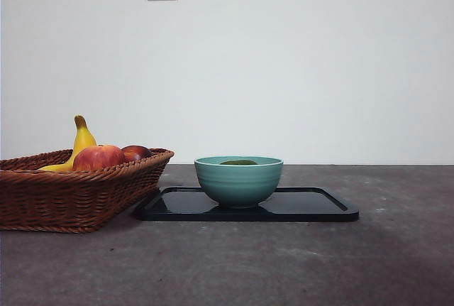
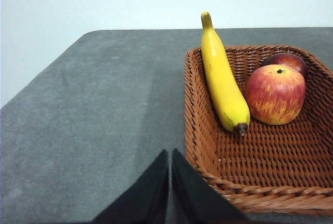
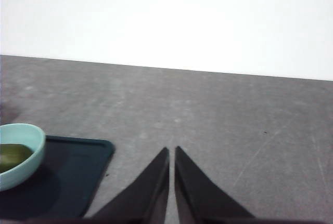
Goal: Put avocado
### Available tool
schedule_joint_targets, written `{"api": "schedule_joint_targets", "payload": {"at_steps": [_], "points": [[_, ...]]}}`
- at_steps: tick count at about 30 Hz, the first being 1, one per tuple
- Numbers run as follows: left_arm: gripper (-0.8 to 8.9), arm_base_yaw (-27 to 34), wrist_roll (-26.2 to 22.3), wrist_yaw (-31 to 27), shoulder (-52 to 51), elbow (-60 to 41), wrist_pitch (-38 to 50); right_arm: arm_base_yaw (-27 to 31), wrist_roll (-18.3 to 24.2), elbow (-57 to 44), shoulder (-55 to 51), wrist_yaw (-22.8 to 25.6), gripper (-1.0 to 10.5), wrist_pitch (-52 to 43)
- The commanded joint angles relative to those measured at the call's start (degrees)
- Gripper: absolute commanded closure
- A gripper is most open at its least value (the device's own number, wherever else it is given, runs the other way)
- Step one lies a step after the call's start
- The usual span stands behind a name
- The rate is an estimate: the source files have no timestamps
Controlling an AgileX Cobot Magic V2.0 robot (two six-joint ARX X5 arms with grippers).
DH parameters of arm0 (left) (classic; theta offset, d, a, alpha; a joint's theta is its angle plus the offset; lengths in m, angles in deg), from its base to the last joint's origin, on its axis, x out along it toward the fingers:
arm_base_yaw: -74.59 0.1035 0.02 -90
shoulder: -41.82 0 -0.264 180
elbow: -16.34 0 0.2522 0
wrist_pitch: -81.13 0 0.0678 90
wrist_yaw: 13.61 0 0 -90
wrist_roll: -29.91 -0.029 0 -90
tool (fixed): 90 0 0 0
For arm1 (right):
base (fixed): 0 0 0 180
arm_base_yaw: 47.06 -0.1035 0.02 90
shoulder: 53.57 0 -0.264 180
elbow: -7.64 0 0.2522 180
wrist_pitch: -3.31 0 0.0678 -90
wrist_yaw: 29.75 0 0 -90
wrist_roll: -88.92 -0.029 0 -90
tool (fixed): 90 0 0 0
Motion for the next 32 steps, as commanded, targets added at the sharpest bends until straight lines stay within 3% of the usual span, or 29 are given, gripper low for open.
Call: {"api": "schedule_joint_targets", "payload": {"at_steps": [1,7,13,21,32], "points": [[8.04,0.09,0.28,0.0,-0.11,-1.2,-0.39,0.04,-1.2,-5.11,-3.48,0.33,9.4,-5.29],[8.04,0.09,0.28,0.0,-0.11,-1.2,-0.39,0.04,-3.82,-15.47,-9.77,0.35,9.4,-11.65],[8.04,0.09,0.28,0.0,-0.11,-1.2,-0.39,0.04,-5.49,-20.46,-12.57,0.35,9.4,-11.32],[8.04,0.09,0.28,0.0,-0.11,-1.18,-0.39,0.04,-5.84,-20.41,-12.55,1.77,9.4,-3.5],[8.04,0.09,0.28,0.02,-0.11,-1.18,-0.39,0.04,-6.47,-20.41,-12.55,1.51,9.4,-4.74]]}}
